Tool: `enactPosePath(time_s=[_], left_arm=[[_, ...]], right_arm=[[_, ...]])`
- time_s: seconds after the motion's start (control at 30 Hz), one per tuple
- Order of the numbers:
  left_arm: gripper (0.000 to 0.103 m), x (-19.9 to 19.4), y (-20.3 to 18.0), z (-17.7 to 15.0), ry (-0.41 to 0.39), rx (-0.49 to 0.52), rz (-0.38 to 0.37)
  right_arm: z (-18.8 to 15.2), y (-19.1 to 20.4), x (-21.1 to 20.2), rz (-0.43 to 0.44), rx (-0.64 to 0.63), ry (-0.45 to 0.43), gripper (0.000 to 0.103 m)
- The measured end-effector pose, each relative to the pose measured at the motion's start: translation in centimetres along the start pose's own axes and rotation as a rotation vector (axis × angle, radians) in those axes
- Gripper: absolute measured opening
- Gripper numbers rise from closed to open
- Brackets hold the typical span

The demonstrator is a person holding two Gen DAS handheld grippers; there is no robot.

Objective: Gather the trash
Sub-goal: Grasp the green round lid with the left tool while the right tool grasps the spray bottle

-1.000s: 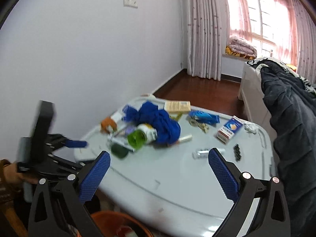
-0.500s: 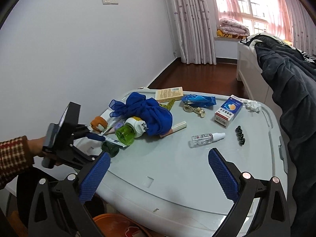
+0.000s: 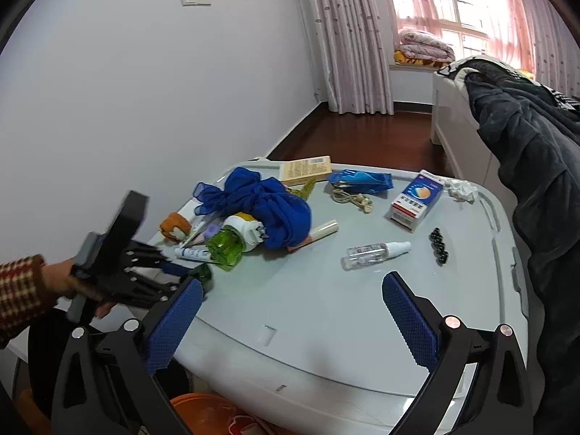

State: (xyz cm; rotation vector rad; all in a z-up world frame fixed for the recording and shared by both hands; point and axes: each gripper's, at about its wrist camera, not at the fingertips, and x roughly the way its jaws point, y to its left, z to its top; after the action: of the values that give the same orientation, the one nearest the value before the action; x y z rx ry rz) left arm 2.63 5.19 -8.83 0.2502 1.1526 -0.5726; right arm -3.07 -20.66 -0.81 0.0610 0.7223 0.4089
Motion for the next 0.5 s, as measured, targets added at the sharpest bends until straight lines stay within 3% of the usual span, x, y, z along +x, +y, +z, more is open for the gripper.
enactPosePath(time_s=[0.13,0.33,0.5], left_arm=[[0.040,-2.5,-3.7,-0.2,-0.088,-0.022,0.060],[0.038,-4.6,-7.7,-0.5,-0.277,-0.139,0.012],[0.037,-3.0,-8.7,0.1,-0.267,-0.115,-0.021]], right_arm=[[-0.5,-2.4,1.8,-0.078,0.056,0.033,0.098],[0.3,-6.0,7.5,-0.185,0.244,0.137,0.098],[2.0,-6.5,13.5,-0.229,0.341,0.205,0.098]])
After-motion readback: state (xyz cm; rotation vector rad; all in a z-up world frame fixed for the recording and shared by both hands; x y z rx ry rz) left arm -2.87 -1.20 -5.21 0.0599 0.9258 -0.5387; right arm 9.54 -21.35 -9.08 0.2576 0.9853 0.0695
